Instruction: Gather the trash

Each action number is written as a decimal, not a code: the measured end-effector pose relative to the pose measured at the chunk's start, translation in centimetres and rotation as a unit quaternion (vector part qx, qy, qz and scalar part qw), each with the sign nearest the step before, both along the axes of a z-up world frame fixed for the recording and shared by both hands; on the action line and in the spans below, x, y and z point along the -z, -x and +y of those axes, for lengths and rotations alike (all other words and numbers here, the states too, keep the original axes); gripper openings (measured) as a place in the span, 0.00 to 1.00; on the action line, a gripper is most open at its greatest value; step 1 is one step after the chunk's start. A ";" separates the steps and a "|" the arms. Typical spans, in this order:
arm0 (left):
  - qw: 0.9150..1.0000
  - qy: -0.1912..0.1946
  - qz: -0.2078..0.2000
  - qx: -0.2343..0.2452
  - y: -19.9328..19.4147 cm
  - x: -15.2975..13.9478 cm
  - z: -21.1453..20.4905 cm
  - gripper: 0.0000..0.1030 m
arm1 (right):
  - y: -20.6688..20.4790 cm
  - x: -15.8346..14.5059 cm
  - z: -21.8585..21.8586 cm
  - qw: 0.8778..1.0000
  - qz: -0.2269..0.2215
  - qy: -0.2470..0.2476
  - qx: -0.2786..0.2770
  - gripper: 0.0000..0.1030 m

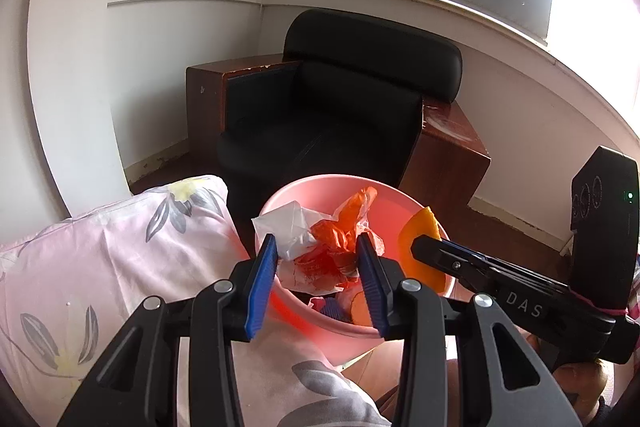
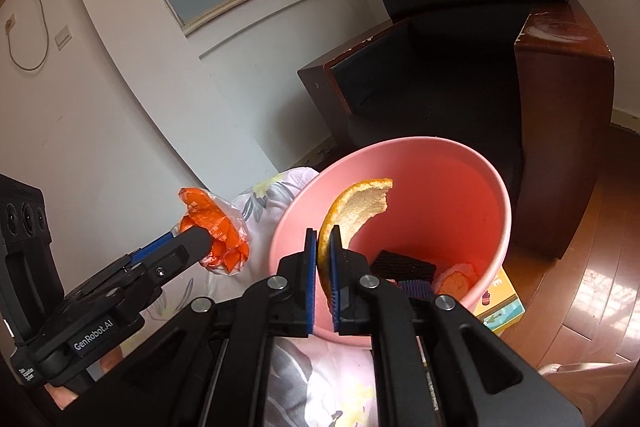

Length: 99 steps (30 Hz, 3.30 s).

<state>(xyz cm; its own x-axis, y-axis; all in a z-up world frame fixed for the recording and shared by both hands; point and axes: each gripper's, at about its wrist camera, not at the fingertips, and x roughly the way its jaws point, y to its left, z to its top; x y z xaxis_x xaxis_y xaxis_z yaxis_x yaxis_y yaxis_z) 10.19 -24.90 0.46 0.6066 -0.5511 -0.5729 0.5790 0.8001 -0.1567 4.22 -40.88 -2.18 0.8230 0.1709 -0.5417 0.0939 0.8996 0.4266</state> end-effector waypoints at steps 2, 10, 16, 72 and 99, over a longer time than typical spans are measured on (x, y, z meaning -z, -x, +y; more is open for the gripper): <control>1.000 -0.006 0.004 0.001 -0.6 0.5 -0.9 0.38 | -0.2 0.4 -0.3 1.000 0.005 -0.001 0.004 0.06; 0.999 -0.030 0.026 0.000 -2.5 3.1 -3.9 0.38 | -0.6 2.0 -1.1 1.000 0.026 -0.002 0.012 0.06; 0.998 -0.056 0.028 -0.003 -3.3 4.6 -5.5 0.39 | -1.4 2.7 -1.5 0.999 0.038 0.003 0.015 0.06; 0.998 -0.041 0.034 -0.020 -1.0 2.4 -1.3 0.54 | -2.0 2.6 0.3 0.994 0.105 0.042 -0.001 0.38; 0.999 -0.016 -0.017 -0.043 7.6 -2.1 6.4 0.53 | 7.0 -2.1 8.4 0.989 0.012 0.130 0.067 0.49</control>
